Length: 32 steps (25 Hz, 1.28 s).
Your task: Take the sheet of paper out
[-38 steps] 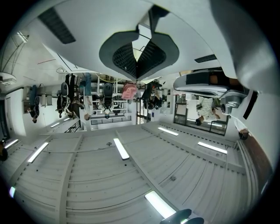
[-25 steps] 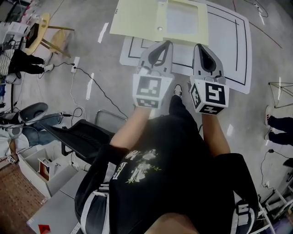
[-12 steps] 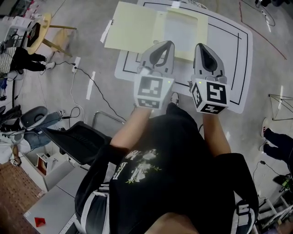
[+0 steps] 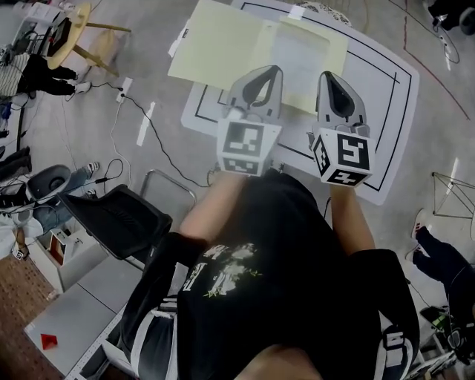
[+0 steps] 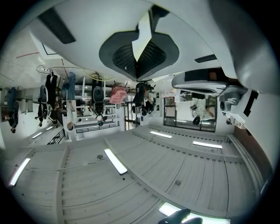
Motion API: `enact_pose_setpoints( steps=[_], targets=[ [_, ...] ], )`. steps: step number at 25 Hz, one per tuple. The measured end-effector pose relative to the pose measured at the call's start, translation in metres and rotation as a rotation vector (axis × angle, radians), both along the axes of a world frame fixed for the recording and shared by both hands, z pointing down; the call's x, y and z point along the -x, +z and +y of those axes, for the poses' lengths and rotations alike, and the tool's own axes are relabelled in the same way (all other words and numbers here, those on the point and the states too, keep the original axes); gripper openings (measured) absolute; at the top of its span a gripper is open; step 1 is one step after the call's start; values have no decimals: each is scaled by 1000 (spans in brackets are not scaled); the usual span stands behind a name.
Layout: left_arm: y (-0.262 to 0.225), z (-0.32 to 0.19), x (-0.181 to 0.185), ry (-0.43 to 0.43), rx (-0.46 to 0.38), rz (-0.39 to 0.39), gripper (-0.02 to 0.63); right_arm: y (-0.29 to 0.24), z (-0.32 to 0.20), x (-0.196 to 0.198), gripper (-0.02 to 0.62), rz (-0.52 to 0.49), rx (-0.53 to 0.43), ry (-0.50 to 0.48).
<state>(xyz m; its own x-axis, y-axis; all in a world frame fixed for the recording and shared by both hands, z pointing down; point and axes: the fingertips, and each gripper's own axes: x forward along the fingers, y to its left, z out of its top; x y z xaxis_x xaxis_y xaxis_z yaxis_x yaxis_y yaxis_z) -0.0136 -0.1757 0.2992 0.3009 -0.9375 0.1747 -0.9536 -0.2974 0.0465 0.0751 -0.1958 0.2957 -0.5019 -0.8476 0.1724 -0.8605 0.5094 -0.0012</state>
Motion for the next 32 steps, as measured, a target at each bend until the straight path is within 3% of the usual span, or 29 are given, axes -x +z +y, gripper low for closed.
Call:
enact_pose_setpoints(
  steps=[8,25,32],
  targets=[
    [9,-21,26,-34,17,-6,-11,5,-20,16,0,10,14,-18],
    [57,-71,99,14,138,-20,-11,53,-70,79,0,50,125,31],
    [85,-86,107,47,200,-5,-11,79,-85,94,0,61,175,43]
  ],
)
